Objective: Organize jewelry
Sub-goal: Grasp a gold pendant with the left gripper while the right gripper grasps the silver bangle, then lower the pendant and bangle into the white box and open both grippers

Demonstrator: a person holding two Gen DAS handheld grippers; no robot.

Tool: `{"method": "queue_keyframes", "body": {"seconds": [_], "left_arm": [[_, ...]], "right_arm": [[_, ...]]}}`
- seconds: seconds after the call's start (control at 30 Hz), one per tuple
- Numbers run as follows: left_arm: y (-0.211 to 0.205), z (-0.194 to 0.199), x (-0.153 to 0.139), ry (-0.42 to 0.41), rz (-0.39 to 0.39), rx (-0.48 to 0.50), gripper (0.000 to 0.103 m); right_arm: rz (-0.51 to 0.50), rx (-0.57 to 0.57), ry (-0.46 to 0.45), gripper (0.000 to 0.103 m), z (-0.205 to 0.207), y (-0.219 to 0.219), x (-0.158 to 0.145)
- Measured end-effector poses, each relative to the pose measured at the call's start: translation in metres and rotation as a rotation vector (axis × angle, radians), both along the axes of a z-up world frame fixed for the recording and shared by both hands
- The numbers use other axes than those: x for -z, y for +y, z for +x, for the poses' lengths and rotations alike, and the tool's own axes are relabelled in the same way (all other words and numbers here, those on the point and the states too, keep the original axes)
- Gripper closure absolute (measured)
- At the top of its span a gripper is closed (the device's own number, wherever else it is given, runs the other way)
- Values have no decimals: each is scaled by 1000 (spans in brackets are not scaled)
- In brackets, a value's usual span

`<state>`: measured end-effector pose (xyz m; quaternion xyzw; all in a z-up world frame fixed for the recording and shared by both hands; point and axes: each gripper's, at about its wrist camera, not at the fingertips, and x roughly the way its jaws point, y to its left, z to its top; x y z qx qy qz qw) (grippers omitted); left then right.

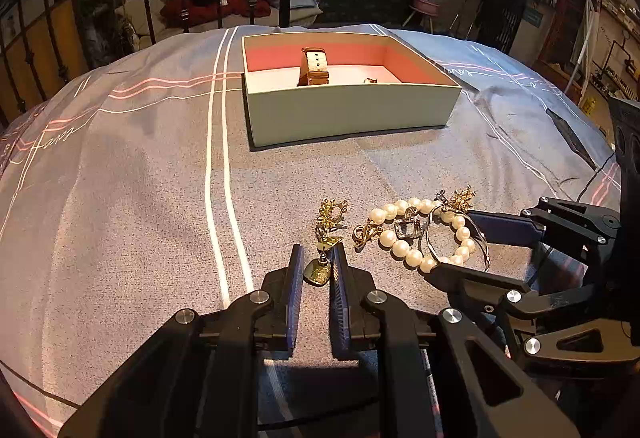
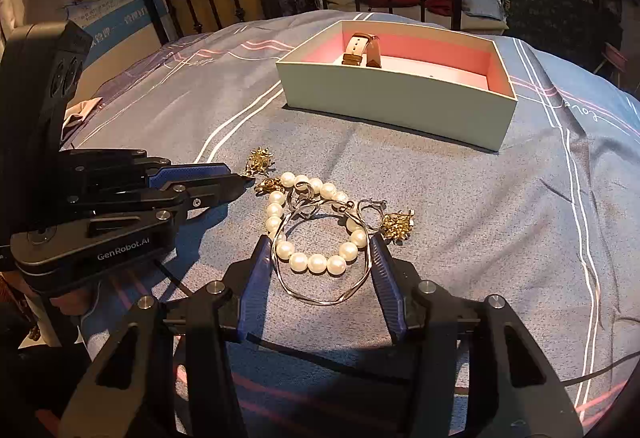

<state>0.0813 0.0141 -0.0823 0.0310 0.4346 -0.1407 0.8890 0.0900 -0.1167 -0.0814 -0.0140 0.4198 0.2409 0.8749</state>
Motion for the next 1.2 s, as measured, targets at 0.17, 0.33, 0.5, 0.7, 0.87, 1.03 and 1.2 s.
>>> {"method": "queue_keyframes", "body": {"seconds": [0.17,0.33,0.5,0.7,0.87,1.03,1.2], "left_arm": [[-1,-3,-6,-7,-23,5,89],[-5,-4,-8,-8,-26,13,89],[-6,-3,-12,-9,-34,10,89],[-11,-4,-18,-22,-36,18,89],[-12,-2,-17,-10,-41,18,89],[-13,2,-20,-6,-50,16,89],[-15,7,-26,-16,-61,15,89]], "right_arm": [[32,12,-9,53,-2,-6,-3],[53,12,-32,53,-6,-8,-11],[67,32,-62,53,-8,-14,-19],[77,54,-60,53,-6,-22,-20],[78,53,-59,53,-5,-23,-19],[83,65,-58,53,-2,-26,-20],[92,79,-64,53,0,-31,-23]]}}
